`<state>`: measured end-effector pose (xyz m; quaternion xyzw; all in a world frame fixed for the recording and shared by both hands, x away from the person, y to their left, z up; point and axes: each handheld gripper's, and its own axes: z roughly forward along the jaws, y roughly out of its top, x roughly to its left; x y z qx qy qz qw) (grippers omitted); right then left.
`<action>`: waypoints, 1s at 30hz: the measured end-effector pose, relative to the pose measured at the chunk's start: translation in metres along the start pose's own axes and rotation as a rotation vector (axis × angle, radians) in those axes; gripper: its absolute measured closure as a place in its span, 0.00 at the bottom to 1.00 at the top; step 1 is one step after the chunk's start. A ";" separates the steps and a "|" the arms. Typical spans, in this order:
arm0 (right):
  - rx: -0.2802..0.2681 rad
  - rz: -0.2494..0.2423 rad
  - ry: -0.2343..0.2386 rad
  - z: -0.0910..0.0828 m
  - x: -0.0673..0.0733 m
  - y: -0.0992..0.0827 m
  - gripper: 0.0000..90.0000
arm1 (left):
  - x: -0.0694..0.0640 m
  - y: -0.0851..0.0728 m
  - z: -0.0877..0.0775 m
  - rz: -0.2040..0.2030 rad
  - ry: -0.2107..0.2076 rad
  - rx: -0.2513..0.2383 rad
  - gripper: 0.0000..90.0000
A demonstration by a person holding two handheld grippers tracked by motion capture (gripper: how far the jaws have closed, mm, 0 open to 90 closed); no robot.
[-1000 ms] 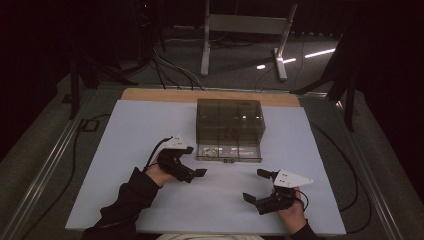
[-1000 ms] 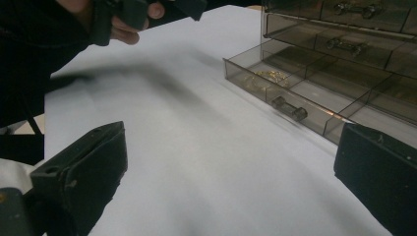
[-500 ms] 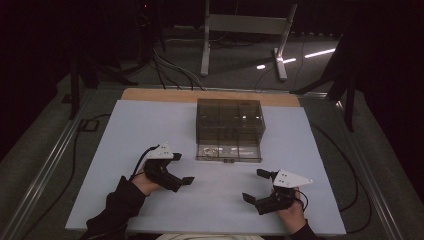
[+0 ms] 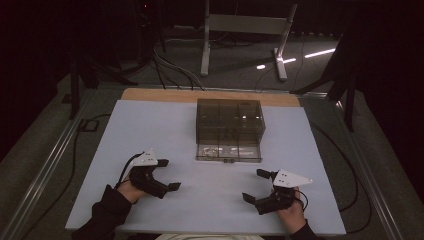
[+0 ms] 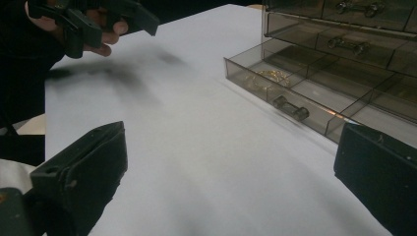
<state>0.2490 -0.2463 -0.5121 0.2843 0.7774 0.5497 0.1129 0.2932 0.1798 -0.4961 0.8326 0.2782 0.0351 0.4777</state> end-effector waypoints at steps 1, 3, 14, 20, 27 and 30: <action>0.000 -0.001 0.000 0.000 0.000 0.000 0.00 | 0.001 -0.002 -0.002 -0.003 -0.001 -0.001 0.01; 0.004 -0.003 -0.001 0.001 0.000 0.000 0.00 | 0.002 -0.007 -0.006 -0.007 0.002 0.004 0.01; 0.007 -0.005 -0.003 0.001 0.000 0.000 0.00 | 0.007 -0.030 -0.029 -0.022 0.068 -0.011 0.01; 0.007 -0.008 -0.004 0.001 0.000 0.000 0.00 | 0.008 -0.042 -0.043 -0.055 0.093 -0.042 0.01; 0.012 -0.012 -0.002 0.001 0.001 0.000 0.00 | 0.010 -0.052 -0.053 -0.086 0.108 -0.062 0.01; 0.013 -0.015 -0.001 0.001 0.001 0.000 0.00 | 0.013 -0.055 -0.055 -0.089 0.110 -0.067 0.01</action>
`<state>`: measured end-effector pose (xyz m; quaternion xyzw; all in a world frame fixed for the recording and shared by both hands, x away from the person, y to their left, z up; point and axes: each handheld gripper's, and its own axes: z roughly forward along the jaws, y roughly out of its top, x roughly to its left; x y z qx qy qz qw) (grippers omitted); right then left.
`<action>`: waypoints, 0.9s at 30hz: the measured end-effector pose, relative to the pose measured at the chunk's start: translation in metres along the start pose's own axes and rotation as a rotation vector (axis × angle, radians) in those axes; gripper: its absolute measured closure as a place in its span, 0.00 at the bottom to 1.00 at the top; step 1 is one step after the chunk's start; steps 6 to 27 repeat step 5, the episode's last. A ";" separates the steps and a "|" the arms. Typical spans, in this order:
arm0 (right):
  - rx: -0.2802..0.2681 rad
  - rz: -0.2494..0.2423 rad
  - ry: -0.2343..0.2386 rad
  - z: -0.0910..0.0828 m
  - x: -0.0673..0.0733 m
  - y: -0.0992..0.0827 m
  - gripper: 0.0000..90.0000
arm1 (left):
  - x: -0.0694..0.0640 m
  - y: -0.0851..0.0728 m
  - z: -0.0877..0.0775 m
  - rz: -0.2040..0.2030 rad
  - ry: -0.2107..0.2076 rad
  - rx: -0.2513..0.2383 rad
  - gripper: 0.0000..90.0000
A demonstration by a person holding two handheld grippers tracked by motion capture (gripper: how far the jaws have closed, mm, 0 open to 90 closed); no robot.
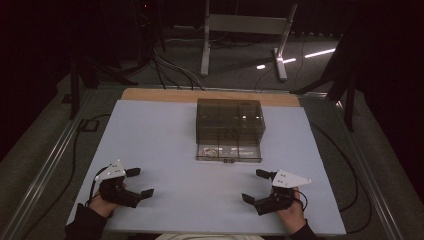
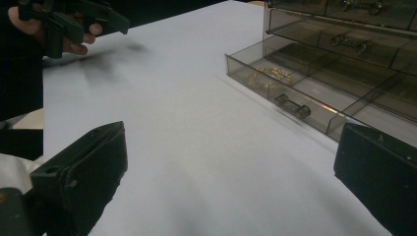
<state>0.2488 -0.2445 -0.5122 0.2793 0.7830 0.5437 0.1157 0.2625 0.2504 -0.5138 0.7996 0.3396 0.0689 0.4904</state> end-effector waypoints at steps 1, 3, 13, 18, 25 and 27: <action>0.002 -0.001 0.001 0.000 0.000 0.000 0.00 | 0.001 0.000 0.000 -0.005 0.001 -0.002 0.01; 0.003 0.002 0.002 0.001 0.000 0.000 0.00 | 0.002 0.000 0.001 -0.014 -0.003 -0.007 0.01; 0.006 0.001 0.001 0.001 0.000 0.000 0.00 | 0.001 0.001 0.002 -0.006 -0.004 -0.003 0.01; 0.006 0.001 0.001 0.001 0.000 0.000 0.00 | 0.001 0.001 0.002 -0.006 -0.004 -0.003 0.01; 0.006 0.001 0.001 0.001 0.000 0.000 0.00 | 0.001 0.001 0.002 -0.006 -0.004 -0.003 0.01; 0.006 0.001 0.001 0.001 0.000 0.000 0.00 | 0.001 0.001 0.002 -0.006 -0.004 -0.003 0.01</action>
